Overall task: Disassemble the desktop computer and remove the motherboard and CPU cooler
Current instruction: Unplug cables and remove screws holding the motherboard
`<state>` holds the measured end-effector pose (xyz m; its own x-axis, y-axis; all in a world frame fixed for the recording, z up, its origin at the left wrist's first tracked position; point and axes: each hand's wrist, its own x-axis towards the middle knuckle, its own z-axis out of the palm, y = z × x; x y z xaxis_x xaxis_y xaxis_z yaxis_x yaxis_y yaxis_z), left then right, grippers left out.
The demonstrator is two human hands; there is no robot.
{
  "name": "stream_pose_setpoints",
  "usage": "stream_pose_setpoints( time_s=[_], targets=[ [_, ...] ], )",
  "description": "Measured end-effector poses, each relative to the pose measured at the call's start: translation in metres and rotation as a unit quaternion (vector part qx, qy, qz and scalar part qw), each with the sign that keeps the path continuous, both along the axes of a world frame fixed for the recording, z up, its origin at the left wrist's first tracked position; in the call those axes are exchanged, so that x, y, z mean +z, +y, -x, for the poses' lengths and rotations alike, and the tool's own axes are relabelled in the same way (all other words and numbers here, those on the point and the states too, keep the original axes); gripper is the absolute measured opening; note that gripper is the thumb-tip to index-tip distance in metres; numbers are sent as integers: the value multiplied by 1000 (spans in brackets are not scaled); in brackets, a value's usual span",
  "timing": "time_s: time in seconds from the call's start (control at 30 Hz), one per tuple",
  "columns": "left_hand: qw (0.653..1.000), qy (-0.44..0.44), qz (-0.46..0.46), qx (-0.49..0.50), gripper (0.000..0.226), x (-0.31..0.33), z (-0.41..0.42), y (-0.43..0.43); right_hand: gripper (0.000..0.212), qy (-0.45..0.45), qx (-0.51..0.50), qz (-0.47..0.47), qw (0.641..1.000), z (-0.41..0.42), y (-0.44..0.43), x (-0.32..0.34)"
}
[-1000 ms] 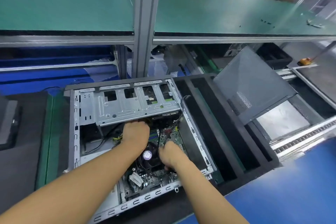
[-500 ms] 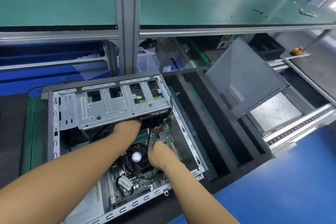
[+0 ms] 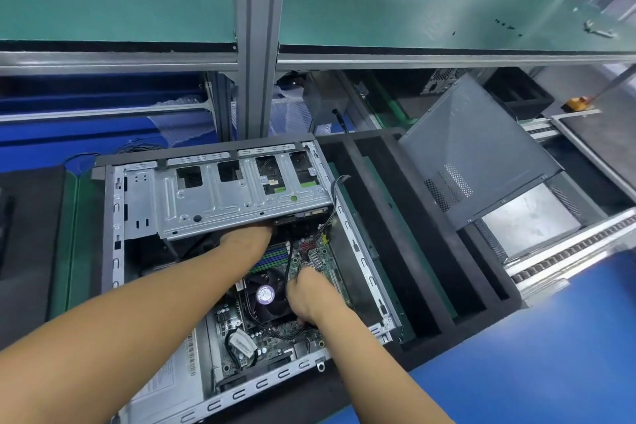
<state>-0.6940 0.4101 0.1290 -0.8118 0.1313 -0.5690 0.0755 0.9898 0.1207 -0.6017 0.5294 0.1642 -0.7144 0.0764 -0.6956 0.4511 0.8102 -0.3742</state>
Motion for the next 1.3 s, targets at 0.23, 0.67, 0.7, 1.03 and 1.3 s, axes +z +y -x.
stream_pose_setpoints(
  time_s=[0.23, 0.67, 0.7, 1.03, 1.3],
  targets=[
    [1000, 12, 5, -28, 47, 9, -7, -1, 23, -15, -6, 3, 1000, 1, 1, -4],
    [986, 129, 28, -97, 30, 6, -20, -5, 28, -13, 5, 0, 1000, 0, 5, -5],
    [982, 154, 29, -102, 31, 8, -24, -7, 27, -8, 6, 0, 1000, 0, 5, -6],
    [943, 282, -168, -46, 23, 18, -59, -16, 23, 199, -73, 47, 976, -5, 0, 4],
    [798, 51, -507, 322, 18, 36, -72, 10, 26, 215, -11, 67, 974, -17, -4, 11]
  ],
)
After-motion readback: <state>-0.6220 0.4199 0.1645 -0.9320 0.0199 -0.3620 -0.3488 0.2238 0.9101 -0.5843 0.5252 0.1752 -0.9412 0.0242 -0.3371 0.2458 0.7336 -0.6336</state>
